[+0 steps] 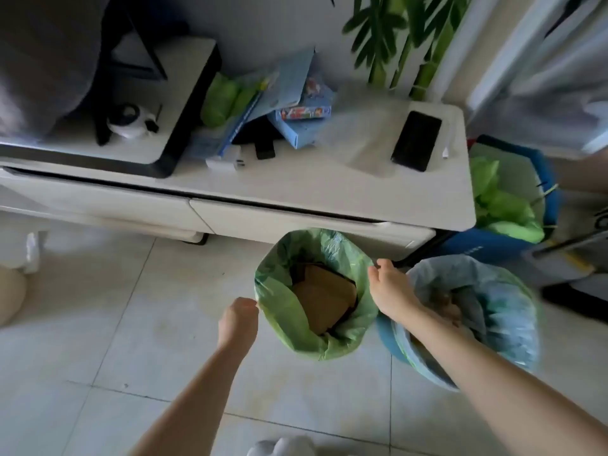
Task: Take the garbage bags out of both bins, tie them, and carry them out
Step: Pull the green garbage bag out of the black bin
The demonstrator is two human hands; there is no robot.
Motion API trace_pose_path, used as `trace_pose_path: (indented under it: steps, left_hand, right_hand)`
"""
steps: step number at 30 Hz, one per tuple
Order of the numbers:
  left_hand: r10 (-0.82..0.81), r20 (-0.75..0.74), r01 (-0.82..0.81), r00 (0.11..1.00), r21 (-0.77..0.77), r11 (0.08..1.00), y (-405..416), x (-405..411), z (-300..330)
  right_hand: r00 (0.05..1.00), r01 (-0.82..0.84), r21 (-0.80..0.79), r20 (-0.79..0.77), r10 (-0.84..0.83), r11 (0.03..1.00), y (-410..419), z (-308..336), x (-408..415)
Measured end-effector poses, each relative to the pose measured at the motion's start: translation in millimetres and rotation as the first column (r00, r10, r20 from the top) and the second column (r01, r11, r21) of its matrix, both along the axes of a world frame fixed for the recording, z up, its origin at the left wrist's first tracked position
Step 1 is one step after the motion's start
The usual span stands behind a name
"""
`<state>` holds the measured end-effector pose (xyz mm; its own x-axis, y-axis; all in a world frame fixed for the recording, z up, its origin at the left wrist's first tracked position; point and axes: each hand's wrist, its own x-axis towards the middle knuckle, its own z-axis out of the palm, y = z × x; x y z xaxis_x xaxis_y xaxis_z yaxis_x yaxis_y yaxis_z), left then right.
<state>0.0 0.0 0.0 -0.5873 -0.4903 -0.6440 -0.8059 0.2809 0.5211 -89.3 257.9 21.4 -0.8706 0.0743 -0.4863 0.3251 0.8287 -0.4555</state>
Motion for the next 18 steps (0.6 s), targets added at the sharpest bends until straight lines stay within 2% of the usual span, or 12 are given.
trace_pose_path:
  steps: [3,6,8,11,14,18]
  left_hand:
    - [0.085,0.045,-0.092,0.995,0.204,0.975,1.1,0.6,-35.3]
    - [0.148,0.060,-0.160,0.987,0.341,0.927,7.5,-0.5,-56.5]
    - [0.176,0.044,-0.179,0.983,0.401,0.899,10.9,-1.6,-62.9]
    - [0.231,0.007,-0.209,0.973,0.452,0.867,13.2,-1.9,-73.1]
    - [0.265,-0.019,-0.222,0.964,0.489,0.844,15.7,2.4,-77.6]
    - [0.315,-0.056,-0.232,0.947,0.559,0.796,13.5,9.1,-82.7]
  right_hand:
    - [0.992,0.129,-0.026,0.002,-0.129,0.991,-1.5,-28.2,-7.5]
    - [0.954,0.292,-0.107,0.098,-0.282,0.951,-3.6,-44.3,-14.1]
    - [0.909,0.403,-0.167,0.189,-0.372,0.900,-5.1,-50.5,-19.8]
    - [0.789,0.591,-0.235,0.366,-0.494,0.772,-4.6,-70.6,-32.1]
    - [0.733,0.655,-0.305,0.477,-0.484,0.691,2.6,-100.5,-43.0]
    - [0.761,0.581,-0.264,0.512,-0.399,0.770,26.8,-146.9,-62.0]
